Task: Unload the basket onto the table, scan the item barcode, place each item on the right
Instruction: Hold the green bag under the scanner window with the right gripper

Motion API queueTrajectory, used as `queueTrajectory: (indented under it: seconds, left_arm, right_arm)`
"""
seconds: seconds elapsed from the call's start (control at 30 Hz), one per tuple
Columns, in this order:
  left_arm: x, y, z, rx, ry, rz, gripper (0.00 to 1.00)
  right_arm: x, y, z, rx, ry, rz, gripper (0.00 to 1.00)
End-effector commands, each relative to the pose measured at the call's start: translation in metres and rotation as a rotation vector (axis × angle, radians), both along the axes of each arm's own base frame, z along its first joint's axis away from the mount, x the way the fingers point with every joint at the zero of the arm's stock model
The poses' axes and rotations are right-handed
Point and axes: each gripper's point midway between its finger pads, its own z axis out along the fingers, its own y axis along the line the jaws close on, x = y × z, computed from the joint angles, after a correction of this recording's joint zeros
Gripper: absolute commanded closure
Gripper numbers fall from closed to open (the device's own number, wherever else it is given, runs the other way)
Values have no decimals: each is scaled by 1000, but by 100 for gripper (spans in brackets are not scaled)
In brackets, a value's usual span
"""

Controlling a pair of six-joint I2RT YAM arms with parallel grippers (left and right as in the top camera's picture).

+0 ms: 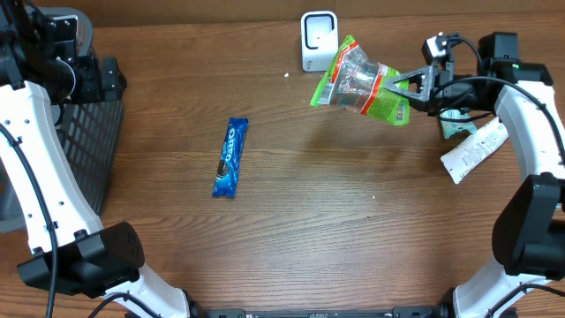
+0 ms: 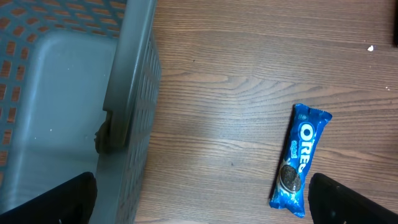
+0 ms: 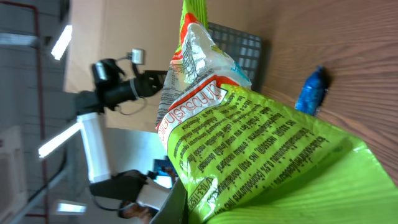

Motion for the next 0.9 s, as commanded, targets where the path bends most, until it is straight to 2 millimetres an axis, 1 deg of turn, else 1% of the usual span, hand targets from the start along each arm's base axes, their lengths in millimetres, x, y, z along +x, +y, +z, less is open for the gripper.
queueTrajectory:
  seconds: [0.0, 0.1, 0.17, 0.2, 0.27, 0.33, 0.4, 0.47, 0.57, 0.63, 0.73, 0.87]
  left_arm:
    - [-1, -6, 8, 9, -22, -32, 0]
    - [-1, -6, 8, 9, -22, -32, 0]
    - [-1, -6, 8, 9, -22, -32, 1]
    - [-1, -6, 8, 9, -22, -32, 0]
    - [-1, -6, 8, 9, -22, -32, 0]
    - [-1, -6, 8, 9, -22, -32, 0]
    - [-1, -6, 8, 9, -22, -32, 0]
    - [-1, -6, 8, 9, -22, -32, 0]
    - [-2, -6, 8, 9, -22, -32, 0]
    - [-2, -6, 8, 9, -22, -32, 0]
    - [-2, -6, 8, 9, -22, -32, 0]
    - [-2, -6, 8, 9, -22, -32, 0]
  right_arm:
    - [1, 8, -16, -198, -55, -21, 96]
    - [13, -7, -75, -580, 11, -109, 96]
    - [17, -16, -100, -778, 46, -157, 96]
    - [19, -18, -110, -875, 57, -182, 96]
    - [22, -18, -120, -998, 50, -217, 96]
    - [28, -20, -125, -1117, 35, -277, 96]
    - [35, -19, -123, -1215, -13, -334, 96]
    - [43, -18, -114, -1326, -73, -406, 96]
    - [54, -21, -92, -1517, -197, -522, 96]
    - [62, -20, -69, -1649, -312, -621, 96]
    - [70, -9, -38, -1786, -498, -725, 96]
    - [80, 18, 0, -1832, -699, -817, 96]
